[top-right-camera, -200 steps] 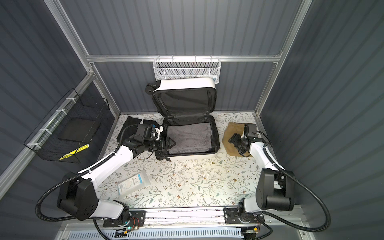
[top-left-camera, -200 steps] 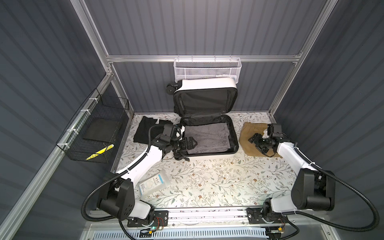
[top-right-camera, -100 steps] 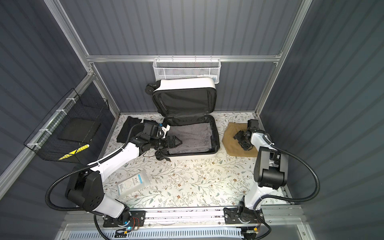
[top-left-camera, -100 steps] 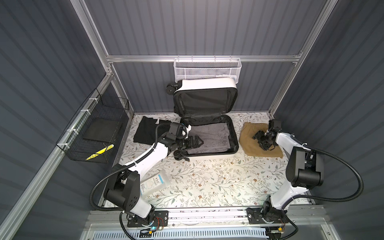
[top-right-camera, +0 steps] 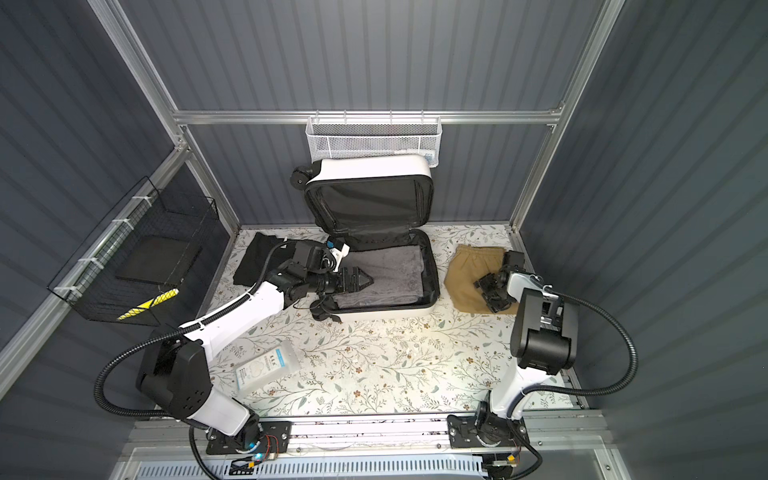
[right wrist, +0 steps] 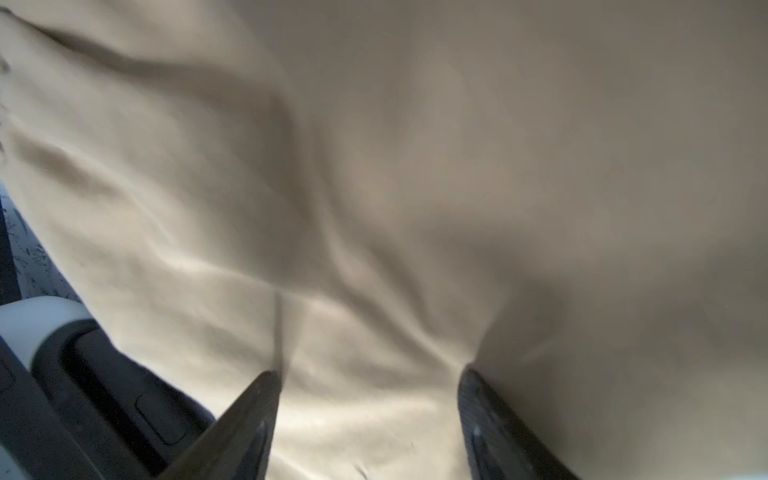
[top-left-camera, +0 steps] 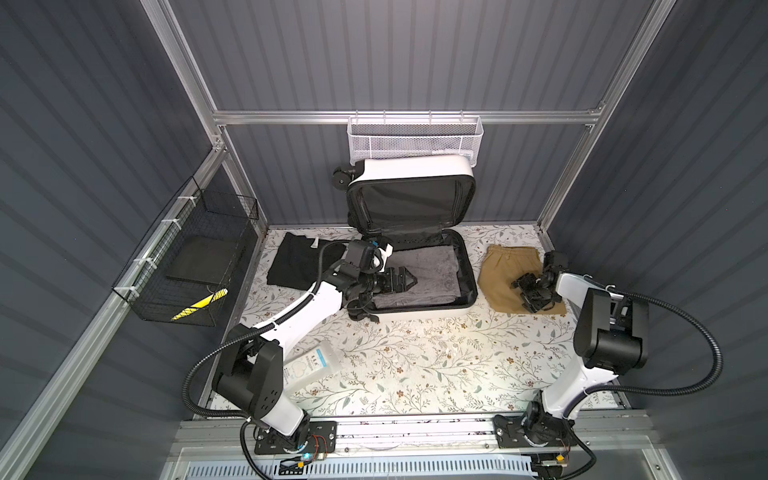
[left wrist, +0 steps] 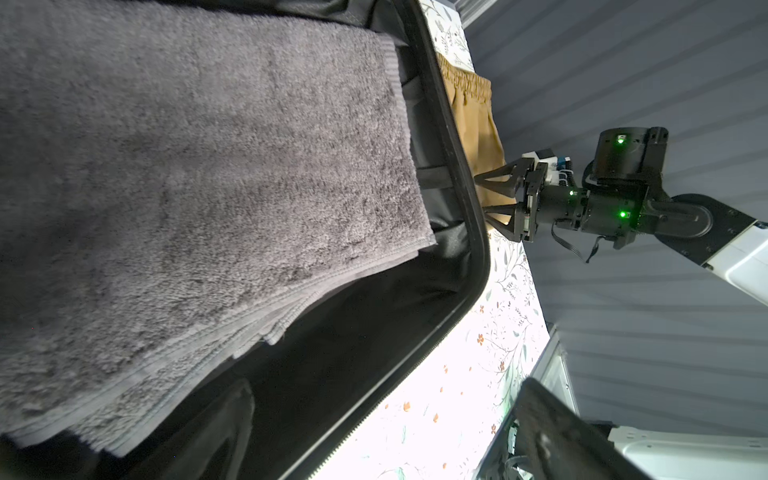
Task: Pack the luggage
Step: 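Move the right gripper to the tan trousers while the left gripper withdraws, then grasp the tan trousers' waistband with the right gripper and lift it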
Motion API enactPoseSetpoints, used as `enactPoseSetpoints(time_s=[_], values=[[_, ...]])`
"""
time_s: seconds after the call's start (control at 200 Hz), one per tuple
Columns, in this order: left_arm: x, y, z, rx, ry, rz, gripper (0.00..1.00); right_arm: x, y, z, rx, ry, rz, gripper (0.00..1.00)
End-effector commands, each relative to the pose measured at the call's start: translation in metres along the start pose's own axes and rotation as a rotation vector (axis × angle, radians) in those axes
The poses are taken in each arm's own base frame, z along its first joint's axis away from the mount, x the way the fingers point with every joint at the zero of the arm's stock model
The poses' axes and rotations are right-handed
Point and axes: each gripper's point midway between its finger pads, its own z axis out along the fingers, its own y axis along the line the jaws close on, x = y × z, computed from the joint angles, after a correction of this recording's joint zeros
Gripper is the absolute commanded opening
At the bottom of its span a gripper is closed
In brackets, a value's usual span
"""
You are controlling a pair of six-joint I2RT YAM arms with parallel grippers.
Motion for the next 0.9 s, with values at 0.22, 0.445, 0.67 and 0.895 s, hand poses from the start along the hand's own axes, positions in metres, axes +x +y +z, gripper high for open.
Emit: enactPoseSetpoints(time_s=[0.22,0.445,0.67,0.895], values=[[0.004,-0.03,-0.012,0.034,-0.026,0.027,1.0,0.054,-0.065,-0.018,0.164,0.059,0.143,0.71],[0.011,-0.031,-0.012,0.027,-0.023,0.032,1.0,0.036,-0.023,-0.051,0.023,0.003,0.056,0.71],[0.012,-0.024,0.003,0.024,-0.002,0.028,1.0,-0.007,0.032,-0.072,-0.012,-0.074,-0.074,0.71],[0.006,-0.026,0.013,0.032,0.018,0.045,1.0,-0.043,0.058,-0.049,0.099,-0.062,-0.137,0.71]])
